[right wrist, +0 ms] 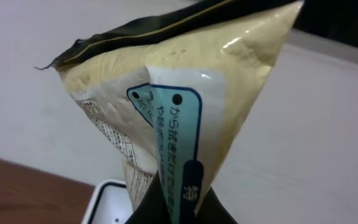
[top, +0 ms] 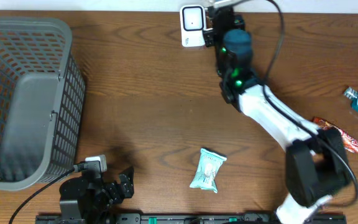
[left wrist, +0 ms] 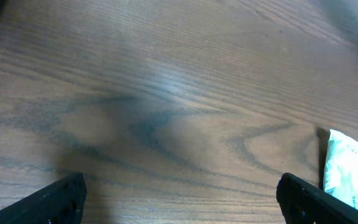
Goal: Scan the item barcode
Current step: 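Hold the snack bag in front of the white scanner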
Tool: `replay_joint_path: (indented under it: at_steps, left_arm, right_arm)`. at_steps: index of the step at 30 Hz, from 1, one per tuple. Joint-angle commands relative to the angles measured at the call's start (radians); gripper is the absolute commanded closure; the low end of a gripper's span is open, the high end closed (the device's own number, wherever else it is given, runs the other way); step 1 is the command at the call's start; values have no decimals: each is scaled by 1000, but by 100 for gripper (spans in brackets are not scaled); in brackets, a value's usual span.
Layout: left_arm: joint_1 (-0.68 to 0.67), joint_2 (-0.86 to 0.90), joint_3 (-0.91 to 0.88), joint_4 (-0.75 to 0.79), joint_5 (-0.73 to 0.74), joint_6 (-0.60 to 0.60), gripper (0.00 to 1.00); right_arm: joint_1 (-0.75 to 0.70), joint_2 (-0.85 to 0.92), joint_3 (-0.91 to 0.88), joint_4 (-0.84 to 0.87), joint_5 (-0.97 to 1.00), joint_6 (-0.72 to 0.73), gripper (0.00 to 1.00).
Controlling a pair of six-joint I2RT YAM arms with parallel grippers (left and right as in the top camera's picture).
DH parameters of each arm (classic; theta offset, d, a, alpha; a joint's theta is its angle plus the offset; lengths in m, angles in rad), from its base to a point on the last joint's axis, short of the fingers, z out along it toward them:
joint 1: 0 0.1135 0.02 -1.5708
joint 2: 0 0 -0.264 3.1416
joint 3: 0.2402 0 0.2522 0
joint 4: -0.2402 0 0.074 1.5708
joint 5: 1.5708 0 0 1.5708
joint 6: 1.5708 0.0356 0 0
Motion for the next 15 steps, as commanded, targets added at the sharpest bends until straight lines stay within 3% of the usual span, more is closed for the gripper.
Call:
replay_joint_path:
  at_steps: [1, 9, 15]
  left_arm:
    - [1, -1, -4, -10, 12, -9, 2]
    - [1, -1, -4, -10, 12, -9, 2]
    - [1, -1, -4, -10, 12, -9, 2]
  right_arm:
    - [18, 135, 155, 8, 27, -101, 99]
    - [45, 421, 493, 7, 31, -297, 99]
    - [100, 557, 589, -4, 76, -393, 99]
